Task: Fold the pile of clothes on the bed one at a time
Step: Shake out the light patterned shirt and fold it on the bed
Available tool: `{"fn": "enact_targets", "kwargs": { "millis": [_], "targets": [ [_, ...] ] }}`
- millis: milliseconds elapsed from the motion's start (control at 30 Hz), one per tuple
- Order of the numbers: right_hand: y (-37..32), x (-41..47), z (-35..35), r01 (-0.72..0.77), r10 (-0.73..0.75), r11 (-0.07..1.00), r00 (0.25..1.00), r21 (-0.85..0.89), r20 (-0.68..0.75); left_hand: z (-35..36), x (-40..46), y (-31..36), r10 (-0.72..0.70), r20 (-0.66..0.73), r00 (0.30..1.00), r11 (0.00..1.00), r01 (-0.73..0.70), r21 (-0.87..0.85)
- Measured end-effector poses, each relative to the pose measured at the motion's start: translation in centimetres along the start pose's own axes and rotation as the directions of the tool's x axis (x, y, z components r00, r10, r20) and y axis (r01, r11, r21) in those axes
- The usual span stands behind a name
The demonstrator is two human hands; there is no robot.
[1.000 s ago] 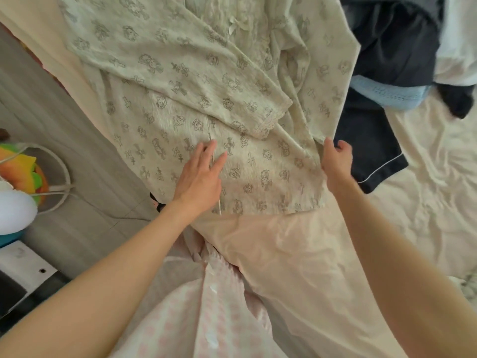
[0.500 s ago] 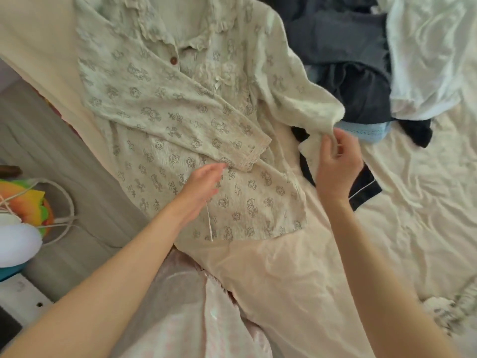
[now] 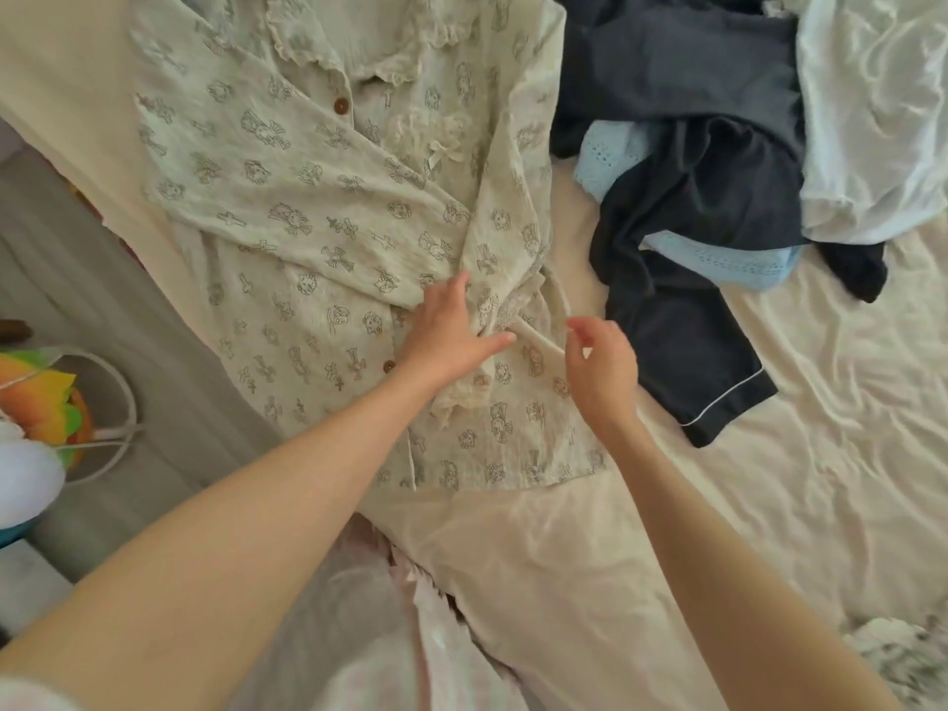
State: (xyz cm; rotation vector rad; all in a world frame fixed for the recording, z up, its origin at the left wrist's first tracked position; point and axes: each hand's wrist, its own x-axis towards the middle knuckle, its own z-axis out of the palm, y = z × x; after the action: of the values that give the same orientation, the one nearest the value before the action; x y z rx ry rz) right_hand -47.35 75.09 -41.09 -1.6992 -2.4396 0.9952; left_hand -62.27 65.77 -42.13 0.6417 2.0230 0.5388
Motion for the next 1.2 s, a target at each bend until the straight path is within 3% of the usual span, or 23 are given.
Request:
{"fn": "enact_targets", "kwargs": {
  "millis": [67,133,200,300,400,467,567,633,733,800,900,1000,1100,1200],
  "targets": [
    [0.6,1.4,0.4,-0.034,0.035,0.994,0.999,-0.105,0.008,0.9,1.0,0.4,-0.108,0.016,0.994,0.993,0.107,0.048],
    [1.0,2.5,0.9,-0.048,0.056,0.983,0.998,-0.175,0.036,0.7,1.6,0.5,-0.216,-0.085,0.973,0.970,0.204,-0.136],
    [1.1,3.7,1.3,-0.028,0.043,0.980,0.996,-0.195,0.073,-0.6,1.6,0.0,-0.258,-0.187,0.948,0.883,0.153,-0.444],
    [0.6,5.5,2.0,0.011,0.002,0.984,0.997,-0.177,0.076,-4.7,0.8,-1.4,-0.313,-0.324,0.893,0.693,-0.018,-0.721],
    [-0.6,6.5,3.1,0.071,-0.063,0.973,0.997,-0.220,0.041,-9.1,0.3,-3.5,-0.433,-0.408,0.803,0.559,-0.116,-0.821],
    [-1.0,6.8,3.7,0.124,-0.117,0.963,0.992,-0.241,0.045,-10.7,0.4,-4.4,-0.501,-0.433,0.749,0.603,-0.056,-0.796],
    [-0.9,7.7,3.5,0.055,-0.043,0.980,0.997,-0.189,0.066,-10.9,0.7,-5.3,-0.548,-0.450,0.705,0.717,0.119,-0.687],
    [-0.7,8.3,2.8,-0.067,0.064,0.991,0.998,-0.113,-0.029,-10.5,0.6,-5.5,-0.524,-0.525,0.671,0.804,0.185,-0.565],
    [-0.5,7.9,2.0,-0.139,0.137,0.990,0.979,-0.004,-0.153,-9.0,0.5,-4.5,-0.280,-0.708,0.649,0.957,0.244,-0.155],
    [-0.1,6.3,2.1,-0.049,0.045,0.998,0.995,-0.038,-0.089,-7.5,0.9,-2.7,-0.009,-0.709,0.705,0.983,0.136,0.123],
    [1.2,3.7,2.9,0.078,-0.071,0.987,0.996,-0.137,0.055,-5.4,3.1,0.8,0.394,-0.499,0.772,0.877,-0.152,0.456],
    [2.0,3.1,3.4,0.012,0.007,0.988,0.992,-0.155,0.125,-3.9,6.9,3.9,0.612,-0.177,0.771,0.661,-0.376,0.649],
    [2.3,3.8,3.8,-0.022,0.045,0.988,0.988,-0.151,0.149,-3.2,10.3,5.6,0.576,-0.006,0.818,0.551,-0.383,0.741],
    [2.1,4.8,3.9,-0.080,0.096,0.990,0.986,-0.116,0.139,-3.7,12.4,5.9,0.477,-0.021,0.878,0.575,-0.294,0.764]
  ]
}}
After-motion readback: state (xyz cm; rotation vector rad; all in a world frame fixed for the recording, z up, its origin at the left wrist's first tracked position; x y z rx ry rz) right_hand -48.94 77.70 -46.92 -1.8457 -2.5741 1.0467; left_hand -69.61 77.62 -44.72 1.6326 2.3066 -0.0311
